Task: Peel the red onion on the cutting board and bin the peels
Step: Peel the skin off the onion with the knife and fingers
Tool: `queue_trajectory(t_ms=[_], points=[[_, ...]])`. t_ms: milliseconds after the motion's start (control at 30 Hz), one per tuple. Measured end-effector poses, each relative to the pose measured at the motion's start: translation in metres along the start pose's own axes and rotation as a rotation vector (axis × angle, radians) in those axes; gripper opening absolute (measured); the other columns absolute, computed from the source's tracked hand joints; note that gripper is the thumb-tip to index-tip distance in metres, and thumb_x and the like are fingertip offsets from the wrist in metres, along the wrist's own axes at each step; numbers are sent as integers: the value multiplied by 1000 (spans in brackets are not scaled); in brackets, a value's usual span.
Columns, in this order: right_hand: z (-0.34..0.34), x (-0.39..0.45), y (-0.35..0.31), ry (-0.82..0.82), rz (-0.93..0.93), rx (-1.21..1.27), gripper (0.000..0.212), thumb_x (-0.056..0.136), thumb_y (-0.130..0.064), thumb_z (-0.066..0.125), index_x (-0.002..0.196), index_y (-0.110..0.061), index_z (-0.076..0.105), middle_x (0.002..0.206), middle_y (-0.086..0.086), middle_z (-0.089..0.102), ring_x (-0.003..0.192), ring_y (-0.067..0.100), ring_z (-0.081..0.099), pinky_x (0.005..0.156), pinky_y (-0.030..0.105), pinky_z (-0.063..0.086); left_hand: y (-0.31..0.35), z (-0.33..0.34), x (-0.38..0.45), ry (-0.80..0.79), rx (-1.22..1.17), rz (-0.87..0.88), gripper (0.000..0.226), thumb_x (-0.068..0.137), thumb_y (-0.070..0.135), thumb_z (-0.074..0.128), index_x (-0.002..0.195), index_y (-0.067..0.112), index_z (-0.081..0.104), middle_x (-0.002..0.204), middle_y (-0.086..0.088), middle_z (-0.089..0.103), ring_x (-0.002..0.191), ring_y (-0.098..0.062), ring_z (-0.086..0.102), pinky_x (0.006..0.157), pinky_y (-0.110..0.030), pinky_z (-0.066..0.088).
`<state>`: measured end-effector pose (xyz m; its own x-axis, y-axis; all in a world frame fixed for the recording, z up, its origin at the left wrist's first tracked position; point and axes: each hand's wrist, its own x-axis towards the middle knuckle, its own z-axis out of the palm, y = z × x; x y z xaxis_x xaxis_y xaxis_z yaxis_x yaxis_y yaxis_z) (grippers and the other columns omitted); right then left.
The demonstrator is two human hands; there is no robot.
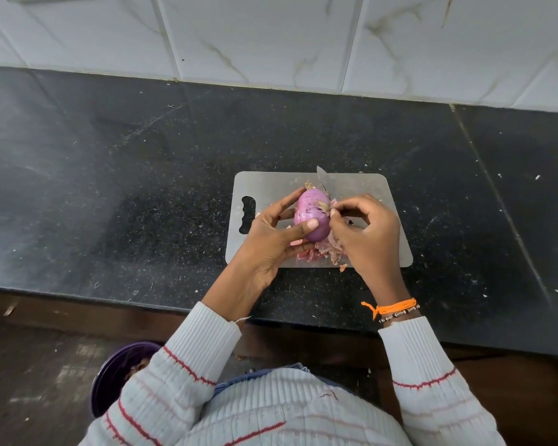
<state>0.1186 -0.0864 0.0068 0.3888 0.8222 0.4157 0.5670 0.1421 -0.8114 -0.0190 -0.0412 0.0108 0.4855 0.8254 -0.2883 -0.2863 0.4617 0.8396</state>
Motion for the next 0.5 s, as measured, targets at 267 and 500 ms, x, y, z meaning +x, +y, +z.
queue_trajectory(t_ms=[267, 500], points=[[-1, -2, -3, -37, 123, 100, 20, 90, -29, 55, 85, -12, 64, 85, 1, 64, 83, 12, 62, 70, 27, 53, 1, 1, 0, 9, -18, -10, 51, 72, 3, 69, 117, 24, 61, 126, -10, 54, 84, -20, 69, 61, -26, 58], [4, -3, -3, -5, 0, 21, 7, 82, -13, 68, 85, -7, 66, 86, 3, 62, 81, 0, 57, 69, 8, 46, 1, 1, -2, 11, -34, -21, 49, 72, 7, 68, 118, 24, 60, 123, -10, 57, 82, -21, 69, 64, -27, 59]])
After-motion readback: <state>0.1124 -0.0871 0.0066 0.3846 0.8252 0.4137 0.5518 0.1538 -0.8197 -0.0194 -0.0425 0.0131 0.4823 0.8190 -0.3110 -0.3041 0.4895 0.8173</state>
